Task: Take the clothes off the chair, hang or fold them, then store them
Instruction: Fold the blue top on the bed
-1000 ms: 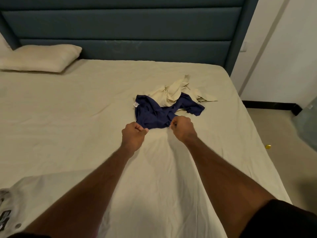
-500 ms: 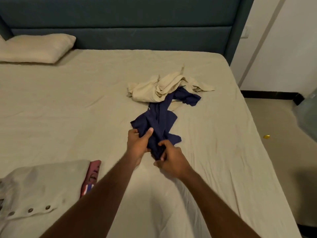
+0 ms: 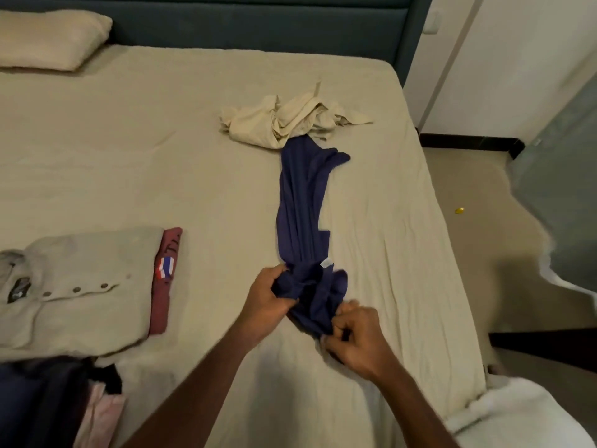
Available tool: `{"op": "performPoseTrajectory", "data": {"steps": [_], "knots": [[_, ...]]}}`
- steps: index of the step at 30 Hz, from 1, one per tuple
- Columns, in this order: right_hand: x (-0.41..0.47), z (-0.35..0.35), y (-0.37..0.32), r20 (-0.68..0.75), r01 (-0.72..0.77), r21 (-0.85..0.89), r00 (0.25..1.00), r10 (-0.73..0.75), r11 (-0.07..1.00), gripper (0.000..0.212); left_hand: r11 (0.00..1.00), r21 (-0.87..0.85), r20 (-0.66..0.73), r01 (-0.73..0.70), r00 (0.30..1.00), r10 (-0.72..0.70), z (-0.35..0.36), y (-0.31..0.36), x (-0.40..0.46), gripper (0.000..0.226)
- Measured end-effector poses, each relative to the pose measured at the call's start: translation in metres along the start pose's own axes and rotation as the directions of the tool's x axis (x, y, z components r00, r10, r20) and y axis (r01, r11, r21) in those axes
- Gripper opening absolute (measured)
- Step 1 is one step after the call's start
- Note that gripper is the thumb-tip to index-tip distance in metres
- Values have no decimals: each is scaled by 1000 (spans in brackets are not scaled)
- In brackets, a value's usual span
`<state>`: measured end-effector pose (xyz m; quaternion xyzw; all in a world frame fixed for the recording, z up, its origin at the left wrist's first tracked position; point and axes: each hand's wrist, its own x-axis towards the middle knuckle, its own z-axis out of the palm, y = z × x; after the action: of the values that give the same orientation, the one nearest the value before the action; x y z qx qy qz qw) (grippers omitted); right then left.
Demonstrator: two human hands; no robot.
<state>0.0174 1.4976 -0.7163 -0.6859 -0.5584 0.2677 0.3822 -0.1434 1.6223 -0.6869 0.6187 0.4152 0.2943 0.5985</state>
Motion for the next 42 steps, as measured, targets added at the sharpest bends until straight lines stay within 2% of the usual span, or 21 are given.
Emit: {"op": "performPoseTrajectory", "data": {"steps": [2, 4, 6, 8, 10, 11, 13, 16, 19, 21, 23, 24, 26, 28, 31, 33, 34, 36, 38, 40, 42], "knots": [[-6, -4, -6, -118, -30, 114, 992, 43, 993, 35, 997, 25, 4, -68, 998, 68, 6, -2, -12, 22], [-12, -8, -18, -230, -21, 295, 969, 93, 955, 20, 996, 54, 40, -65, 997, 63, 12, -5, -26, 28], [-20, -11, -27, -242, -27, 462, 958, 155, 886, 41, 997, 46, 106, -58, 993, 52, 18, -3, -42, 30], [-26, -14, -27, -230, -59, 579, 945, 232, 813, 30, 996, 45, 116, -83, 990, 77, 23, 2, -55, 28], [-37, -23, -24, -257, -64, 609, 927, 273, 790, 17, 993, -24, 17, -114, 993, 114, 24, 9, -66, 24], [-42, -29, -23, -269, -58, 627, 920, 285, 777, 22, 989, -77, -60, -123, 991, 119, 22, 11, -70, 25], [-53, -41, -23, -313, -3, 651, 910, 272, 759, 35, 987, -48, -153, -153, 978, 144, 11, 10, -77, 31], [-68, -50, -24, -353, 70, 698, 899, 257, 713, 33, 956, 160, 0, -244, 969, 247, -5, 5, -96, 52], [-78, -53, -22, -385, 81, 690, 883, 269, 720, 26, 876, 324, 156, -356, 934, 322, -11, -2, -111, 55], [-84, -57, -23, -401, 76, 653, 879, 258, 754, 27, 833, 394, 168, -388, 922, 350, -12, -6, -120, 44], [-89, -60, -23, -426, 64, 606, 868, 255, 793, 36, 815, 436, 86, -381, 919, 384, -10, -6, -127, 31], [-92, -62, -23, -437, 60, 588, 863, 254, 807, 42, 835, 419, 25, -357, 924, 383, -8, -4, -130, 28], [-96, -64, -23, -454, 55, 566, 854, 256, 822, 48, 928, 239, -106, -286, 942, 317, -4, 4, -134, 29], [-98, -66, -26, -454, 48, 581, 848, 275, 813, 45, 970, 56, -196, -235, 950, 241, 0, 14, -139, 30], [-100, -65, -32, -477, 44, 572, 831, 288, 819, 25, 964, -230, -294, -134, 954, 63, 8, 26, -137, 30], [-99, -67, -38, -476, 18, 507, 839, 262, 862, 5, 955, -293, -256, -55, 966, -23, 14, 34, -132, 25], [-99, -69, -39, -446, -12, 484, 857, 259, 875, 11, 970, -243, -203, -28, 979, -23, 15, 40, -128, 23], [-97, -81, -38, -315, -76, 440, 920, 233, 895, 30, 997, 25, -25, -73, 997, 74, 4, 56, -116, 28], [-90, -103, -36, -177, -115, 347, 966, 186, 931, 39, 926, 324, 164, -193, 976, 146, -15, 83, -96, 32], [-76, -135, -38, -163, -138, 213, 971, 174, 967, 45, 823, 478, 217, -308, 949, 229, -37, 116, -71, 28], [-58, -174, -52, -238, -133, 109, 959, 155, 985, 48, 780, 502, 189, -374, 927, 323, -55, 155, -48, 27]]}}
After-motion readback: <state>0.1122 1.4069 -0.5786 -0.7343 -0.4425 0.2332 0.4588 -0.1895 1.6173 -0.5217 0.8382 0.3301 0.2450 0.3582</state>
